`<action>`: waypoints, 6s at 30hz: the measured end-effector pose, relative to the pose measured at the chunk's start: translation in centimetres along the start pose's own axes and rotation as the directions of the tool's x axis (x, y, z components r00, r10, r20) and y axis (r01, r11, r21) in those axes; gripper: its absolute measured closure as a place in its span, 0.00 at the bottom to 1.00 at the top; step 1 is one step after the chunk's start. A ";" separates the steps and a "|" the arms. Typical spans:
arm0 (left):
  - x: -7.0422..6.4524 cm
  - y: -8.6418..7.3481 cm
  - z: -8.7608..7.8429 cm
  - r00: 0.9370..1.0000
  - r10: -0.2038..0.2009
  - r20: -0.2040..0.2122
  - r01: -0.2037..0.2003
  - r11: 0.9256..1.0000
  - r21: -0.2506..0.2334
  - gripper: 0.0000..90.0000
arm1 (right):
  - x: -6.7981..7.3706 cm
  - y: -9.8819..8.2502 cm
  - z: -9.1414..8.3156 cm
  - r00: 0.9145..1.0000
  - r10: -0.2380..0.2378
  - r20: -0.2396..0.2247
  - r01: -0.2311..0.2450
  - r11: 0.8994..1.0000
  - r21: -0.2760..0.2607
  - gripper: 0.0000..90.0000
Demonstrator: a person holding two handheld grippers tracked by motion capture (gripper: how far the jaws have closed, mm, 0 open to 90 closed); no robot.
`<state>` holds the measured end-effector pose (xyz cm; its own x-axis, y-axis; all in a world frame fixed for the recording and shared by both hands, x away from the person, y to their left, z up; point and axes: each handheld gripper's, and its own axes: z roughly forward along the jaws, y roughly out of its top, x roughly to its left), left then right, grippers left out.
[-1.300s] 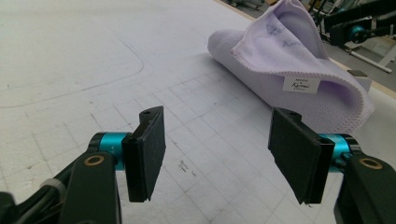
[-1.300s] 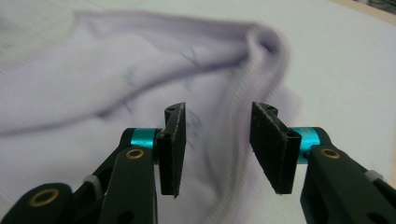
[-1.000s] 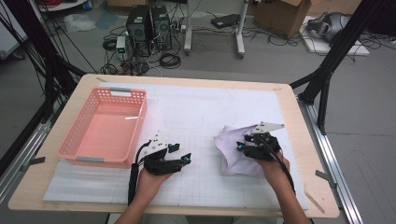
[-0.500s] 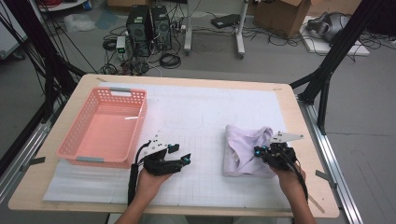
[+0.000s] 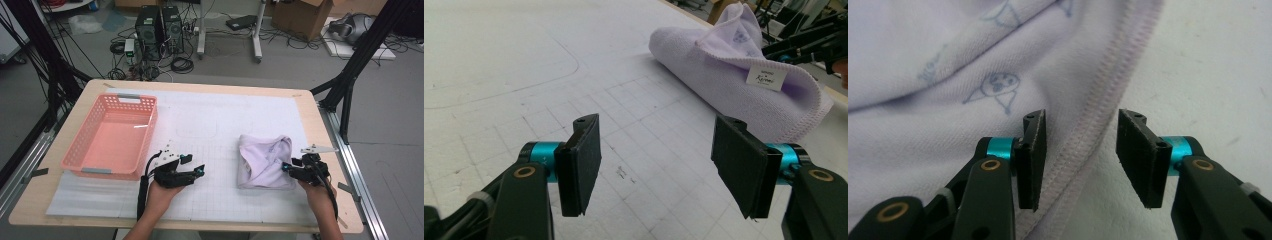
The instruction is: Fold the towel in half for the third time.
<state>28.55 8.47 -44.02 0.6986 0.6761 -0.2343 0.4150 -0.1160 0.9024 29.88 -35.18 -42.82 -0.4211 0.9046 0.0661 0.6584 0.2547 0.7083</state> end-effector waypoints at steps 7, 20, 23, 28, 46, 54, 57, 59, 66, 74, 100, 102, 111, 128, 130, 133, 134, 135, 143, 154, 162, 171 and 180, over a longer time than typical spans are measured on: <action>0.0 0.0 0.0 1.000 -0.005 -0.002 0.005 1.000 -0.004 0.41 | 1.0 -1.2 -2.6 0.999 -0.026 -0.039 0.023 0.998 -0.063 0.63; 0.0 0.0 0.0 1.000 -0.005 -0.006 0.005 1.000 -0.005 0.41 | 2.5 -2.9 -2.7 0.994 -0.055 -0.089 0.054 0.998 -0.018 0.95; 0.0 0.1 -0.1 1.000 -0.005 -0.004 0.005 1.000 -0.008 0.41 | 2.5 -2.4 -3.8 0.995 -0.097 -0.014 0.096 0.995 -0.029 0.96; 0.1 0.0 0.0 1.000 -0.007 -0.005 0.007 1.000 -0.008 0.41 | 1.8 -2.2 -4.9 0.995 -0.095 0.035 0.095 0.995 -0.018 0.94; 0.2 0.1 -0.3 1.000 -0.004 -0.009 0.004 1.000 -0.012 0.41 | 5.6 4.6 0.2 0.978 -0.173 -0.114 0.164 0.983 -0.087 0.56; 0.4 0.0 -0.5 1.000 -0.008 -0.013 0.008 1.000 -0.012 0.41 | 7.4 6.5 4.2 0.962 -0.242 -0.127 0.244 0.970 0.002 0.73; 0.4 0.0 -0.4 1.000 -0.005 -0.011 0.005 1.000 -0.006 0.41 | 7.6 6.4 4.7 0.953 -0.271 -0.132 0.278 0.960 0.038 0.97; 0.3 0.0 -0.4 1.000 -0.006 -0.013 0.006 1.000 -0.005 0.41 | 7.6 6.3 4.4 0.948 -0.293 -0.127 0.299 0.954 0.026 1.00; 0.3 0.0 -0.4 1.000 -0.008 -0.013 0.008 1.000 -0.012 0.41 | 6.5 5.8 2.4 0.955 -0.269 -0.124 0.267 0.963 -0.034 1.00; 0.4 0.0 -0.4 1.000 -0.008 -0.016 0.008 1.000 -0.009 0.41 | 7.0 5.5 4.6 0.953 -0.263 -0.151 0.274 0.960 0.054 0.90; 0.5 0.0 -0.4 1.000 -0.010 -0.018 0.009 1.000 -0.012 0.41 | 3.1 2.6 -3.2 0.983 -0.165 -0.085 0.150 0.975 -0.162 0.62; 0.5 0.0 -0.4 1.000 -0.009 -0.019 0.009 1.000 -0.010 0.41 | 3.6 3.7 -2.5 0.978 -0.193 -0.083 0.179 0.972 -0.154 0.58; 0.5 0.0 -0.4 1.000 -0.005 -0.014 0.004 1.000 -0.006 0.41 | 3.5 4.4 1.8 0.968 -0.232 -0.094 0.237 0.971 0.038 0.88; 0.5 0.0 -0.5 1.000 -0.003 -0.022 0.002 1.000 -0.012 0.41 | 0.9 -0.9 -5.3 0.982 -0.164 -0.092 0.155 0.983 -0.098 0.80; 0.5 0.0 -0.4 1.000 -0.002 -0.021 0.002 1.000 -0.012 0.41 | 1.0 -0.3 -5.9 0.985 -0.149 -0.087 0.136 0.980 -0.142 0.73; 0.5 0.0 -0.4 1.000 0.001 -0.021 -0.002 1.000 -0.011 0.41 | 1.7 1.4 -6.3 0.985 -0.158 -0.067 0.143 0.971 -0.191 0.69; 0.5 0.0 -0.4 1.000 0.000 -0.022 0.000 1.000 -0.011 0.41 | 2.0 2.0 -6.2 0.985 -0.159 -0.064 0.143 0.969 -0.202 0.70; 0.5 0.0 -0.4 1.000 0.001 -0.020 -0.001 1.000 -0.011 0.41 | 2.3 2.6 -6.0 0.984 -0.165 -0.065 0.149 0.968 -0.200 0.71; 0.5 0.0 -0.5 1.000 0.001 -0.018 -0.001 1.000 -0.011 0.41 | 2.7 3.8 -2.3 0.982 -0.170 -0.081 0.166 0.985 -0.056 0.78; 0.3 0.0 -0.4 1.000 0.002 -0.019 -0.002 1.000 -0.009 0.41 | 0.9 -2.4 -4.1 0.987 -0.152 -0.056 0.153 0.988 0.016 0.80; 0.4 -0.1 -0.4 1.000 0.003 -0.021 -0.003 1.000 -0.008 0.41 | 1.5 -0.8 -5.0 0.988 -0.155 -0.011 0.153 0.983 -0.098 0.76; 0.3 -0.1 -0.4 1.000 0.003 -0.018 -0.003 1.000 -0.003 0.41 | 2.0 -1.7 -1.6 0.985 -0.170 -0.018 0.169 0.985 -0.038 0.76; 0.4 -0.1 -0.4 1.000 0.003 -0.019 -0.003 1.000 -0.006 0.41 | 1.7 0.0 -3.0 0.988 -0.153 -0.016 0.150 0.984 -0.095 0.65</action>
<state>28.54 9.07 -44.01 0.6886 0.6893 -0.2251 0.4098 -0.1138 0.9050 27.26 -34.65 -40.55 -0.5268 0.8494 -0.0312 0.5253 0.3542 0.7737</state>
